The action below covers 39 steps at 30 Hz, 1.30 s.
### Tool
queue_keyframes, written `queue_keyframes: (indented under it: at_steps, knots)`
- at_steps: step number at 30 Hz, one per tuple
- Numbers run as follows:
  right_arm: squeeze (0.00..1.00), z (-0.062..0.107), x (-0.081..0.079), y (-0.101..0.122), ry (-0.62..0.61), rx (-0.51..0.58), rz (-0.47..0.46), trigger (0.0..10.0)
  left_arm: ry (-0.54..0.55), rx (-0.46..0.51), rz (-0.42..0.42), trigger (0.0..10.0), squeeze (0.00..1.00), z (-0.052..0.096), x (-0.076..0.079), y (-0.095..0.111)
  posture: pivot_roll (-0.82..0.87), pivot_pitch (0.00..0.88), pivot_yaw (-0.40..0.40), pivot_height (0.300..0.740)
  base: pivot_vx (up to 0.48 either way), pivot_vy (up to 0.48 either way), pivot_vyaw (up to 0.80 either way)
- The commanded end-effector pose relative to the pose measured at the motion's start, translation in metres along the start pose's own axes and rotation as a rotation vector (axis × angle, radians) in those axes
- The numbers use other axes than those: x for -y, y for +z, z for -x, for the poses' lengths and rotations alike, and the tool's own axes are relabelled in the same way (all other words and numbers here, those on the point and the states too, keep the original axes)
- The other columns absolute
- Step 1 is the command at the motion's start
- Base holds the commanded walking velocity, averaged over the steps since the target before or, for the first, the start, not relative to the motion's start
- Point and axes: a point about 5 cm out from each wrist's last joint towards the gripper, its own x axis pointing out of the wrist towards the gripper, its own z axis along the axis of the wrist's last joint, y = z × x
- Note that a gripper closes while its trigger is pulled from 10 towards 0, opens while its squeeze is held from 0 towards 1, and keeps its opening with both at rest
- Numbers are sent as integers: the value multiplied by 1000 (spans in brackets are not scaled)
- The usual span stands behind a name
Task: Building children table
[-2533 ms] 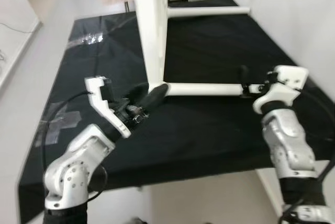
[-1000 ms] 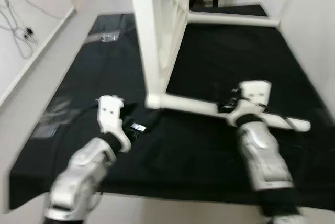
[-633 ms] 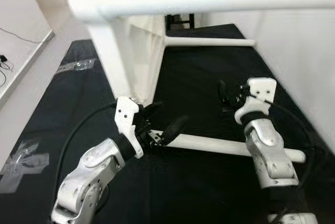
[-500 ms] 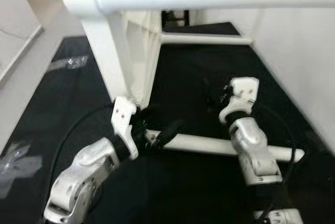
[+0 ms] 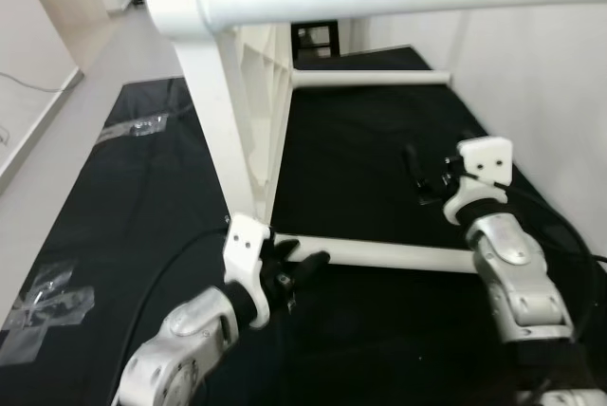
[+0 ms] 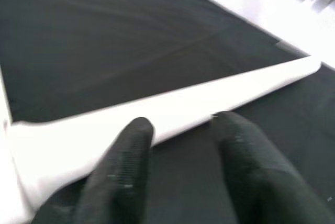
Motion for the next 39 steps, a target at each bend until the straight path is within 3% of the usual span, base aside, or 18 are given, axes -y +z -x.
queue_keyframes:
  at_steps: [1,7,8,10,11,15,16,18,19,20,23,26,29,32,33,35,38,39]
  knots:
    - [0,4,12,31,21,129,60,10000,65,12,-28,0,0,1,-12,1,-10,139,62,740,0,0,0]
    - [0,22,26,58,112,184,180,10000,81,60,-84,0,0,-6,-19,12,-31,140,80,740,0,0,0]
    - [0,39,33,72,181,194,260,10000,106,78,-100,0,0,-13,-26,18,-54,137,100,740,0,0,0]
    - [0,48,37,80,208,196,311,10000,117,80,-105,0,0,-16,-30,20,-58,137,104,740,0,0,0]
    - [0,58,39,88,242,190,316,10000,132,77,-104,0,0,-18,-34,21,-84,136,129,740,0,0,0]
    - [0,73,43,97,286,171,322,10000,149,70,-104,0,0,-21,-39,21,-96,134,147,740,0,0,0]
    - [0,85,52,110,272,193,304,10000,150,57,-106,8902,0,-24,-41,20,-108,134,181,740,0,0,0]
    - [0,94,58,119,261,211,299,10000,149,49,-109,8902,0,-26,-42,19,-108,134,181,740,0,0,0]
    - [0,99,63,134,244,258,298,10000,145,42,-111,10000,0,-28,-42,19,-113,129,195,740,0,0,0]
    - [0,99,63,134,244,258,298,10000,145,42,-111,10000,0,-28,-42,19,-113,129,195,740,0,0,0]
    - [0,103,66,169,236,394,316,10000,132,32,-119,10000,0,-31,-42,18,-113,126,202,740,0,0,0]
    - [0,104,66,175,240,413,321,10000,130,31,-120,10000,0,-32,-42,17,-113,126,202,740,0,0,0]
    - [0,82,61,191,303,415,525,10000,160,33,-109,10000,0,-32,-44,15,-95,112,180,740,0,0,0]
    - [0,76,61,195,309,412,583,10000,168,35,-105,10000,0,-32,-45,15,-94,112,177,740,0,0,0]
    - [0,68,59,200,327,412,653,10000,178,40,-101,10000,0,-32,-45,15,-93,111,168,740,0,0,0]
    - [0,68,59,200,327,412,653,10000,178,40,-101,10000,0,-32,-45,15,-93,111,168,740,0,0,0]
    - [0,46,65,215,293,432,826,10000,192,56,-68,10000,0,-29,-42,13,-92,109,135,740,0,0,0]
    - [0,46,65,215,293,432,826,10000,192,56,-68,10000,0,-29,-42,13,-92,109,135,740,0,0,0]
